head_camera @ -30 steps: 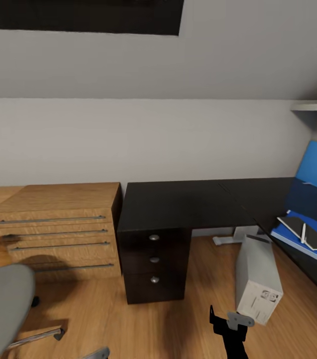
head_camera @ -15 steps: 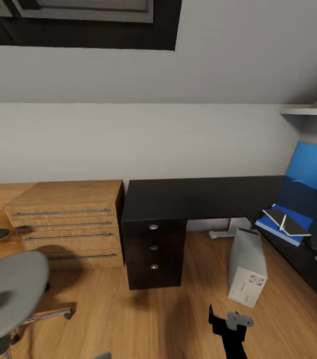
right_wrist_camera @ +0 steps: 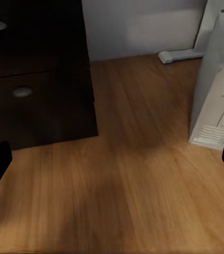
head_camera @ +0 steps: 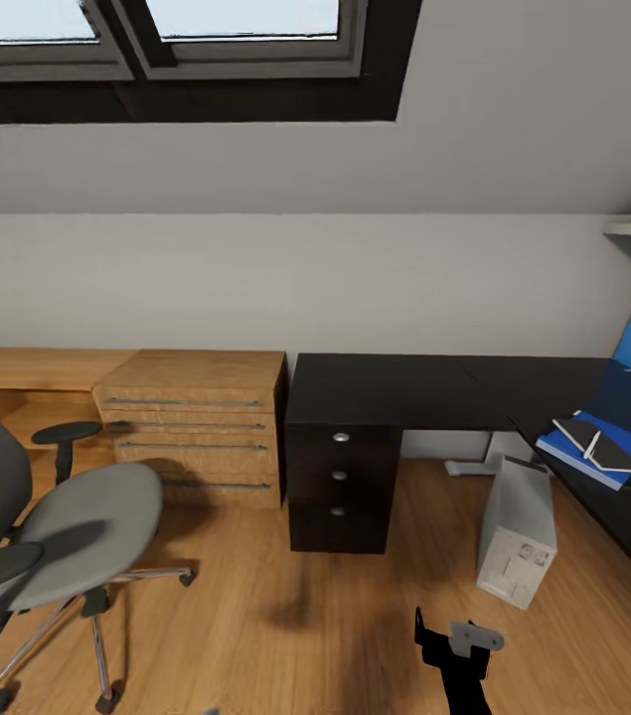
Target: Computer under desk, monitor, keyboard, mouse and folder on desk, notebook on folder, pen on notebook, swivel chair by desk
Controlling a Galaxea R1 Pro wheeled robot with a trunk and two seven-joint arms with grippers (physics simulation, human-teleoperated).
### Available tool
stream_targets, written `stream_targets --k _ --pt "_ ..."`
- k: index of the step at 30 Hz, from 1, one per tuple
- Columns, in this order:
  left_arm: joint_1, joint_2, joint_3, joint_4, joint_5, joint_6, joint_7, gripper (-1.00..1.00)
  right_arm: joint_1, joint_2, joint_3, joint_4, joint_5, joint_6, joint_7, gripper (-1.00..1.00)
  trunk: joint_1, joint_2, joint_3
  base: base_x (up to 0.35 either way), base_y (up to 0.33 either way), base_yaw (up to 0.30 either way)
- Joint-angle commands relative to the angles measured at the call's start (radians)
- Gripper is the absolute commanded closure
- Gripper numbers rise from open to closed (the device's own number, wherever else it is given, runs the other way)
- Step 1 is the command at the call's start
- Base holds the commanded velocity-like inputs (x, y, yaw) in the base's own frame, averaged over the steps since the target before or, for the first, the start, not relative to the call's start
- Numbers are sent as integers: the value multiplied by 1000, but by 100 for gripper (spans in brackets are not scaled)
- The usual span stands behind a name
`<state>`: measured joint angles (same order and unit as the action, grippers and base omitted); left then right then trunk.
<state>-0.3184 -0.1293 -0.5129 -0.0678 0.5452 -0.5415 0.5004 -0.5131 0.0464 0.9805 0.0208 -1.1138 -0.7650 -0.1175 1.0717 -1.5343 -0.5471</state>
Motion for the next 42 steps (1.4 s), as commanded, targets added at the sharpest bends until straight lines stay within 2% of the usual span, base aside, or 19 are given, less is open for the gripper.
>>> stream_targets --k 1,5,7,11,12,13,16,18,20,22,23,24,25,26,29,31,32,42 --pt "-1 0 -8 0 5 -1 5 -100 -1 1 9 2 3 -4 -10 -100 -4 7 2 -103 0 283" --pt "0 1 -9 0 4 14 4 -100 -1 1 9 2 3 -34 -10 -100 -20 35 15 -56 0 286" --pt "-1 1 -12 0 2 53 -1 -100 1 0 9 2 3 -71 -10 -100 -27 49 21 -19 0 287" --pt "-1 3 -13 -5 1 204 -48 -100 19 -6 8 1 3 -185 -10 -100 -43 77 34 -8 0 288" --pt "-1 8 -13 -10 1 256 -73 -100 30 -8 8 1 3 -224 -9 -100 -46 84 37 -3 0 288" --pt "-1 21 -13 -18 1 316 -115 -100 53 -22 8 2 3 -256 -9 -100 -50 91 40 -1 0 288" --pt "-1 30 -11 -24 1 351 -145 -100 85 -46 9 2 3 -276 -8 -100 -62 112 49 -1 0 288" --pt "-1 49 -9 -21 4 309 -154 -100 131 -65 9 2 3 -282 -9 -100 -69 126 55 0 0 288" --pt "0 73 -8 0 6 213 -158 -100 175 -77 9 2 2 -282 -10 -100 -77 140 62 0 0 288" --pt "17 92 -7 30 7 41 -161 -100 223 -85 9 2 1 -282 -11 -100 -85 154 68 0 0 288" --pt "54 98 -6 36 8 -70 -162 -100 237 -85 9 2 1 -282 -12 -100 -89 161 71 0 0 288" --pt "76 100 -6 38 8 -125 -162 -100 242 -84 9 1 1 -282 -12 -100 -92 168 74 0 0 288" --pt "114 103 -6 41 8 -219 -162 -100 250 -83 10 1 0 -282 -12 -100 -96 175 77 0 0 288" --pt "144 104 -6 43 8 -284 -163 -100 255 -79 10 1 0 -282 -13 -100 -100 182 81 0 0 288" --pt "177 106 -6 45 8 -345 -164 -100 259 -69 10 1 0 -282 -13 -100 -112 203 90 0 0 288" --pt "212 110 -5 46 7 -419 -165 -100 263 -57 9 1 -1 -282 -23 -100 -119 217 96 0 0 288" --pt "216 111 -5 46 7 -433 -164 -100 263 -56 9 1 -1 -282 -27 -100 -123 224 99 0 0 288" --pt "230 119 -4 46 7 -487 -163 -100 265 -57 4 0 -3 -282 -44 -100 -161 294 131 0 0 288"
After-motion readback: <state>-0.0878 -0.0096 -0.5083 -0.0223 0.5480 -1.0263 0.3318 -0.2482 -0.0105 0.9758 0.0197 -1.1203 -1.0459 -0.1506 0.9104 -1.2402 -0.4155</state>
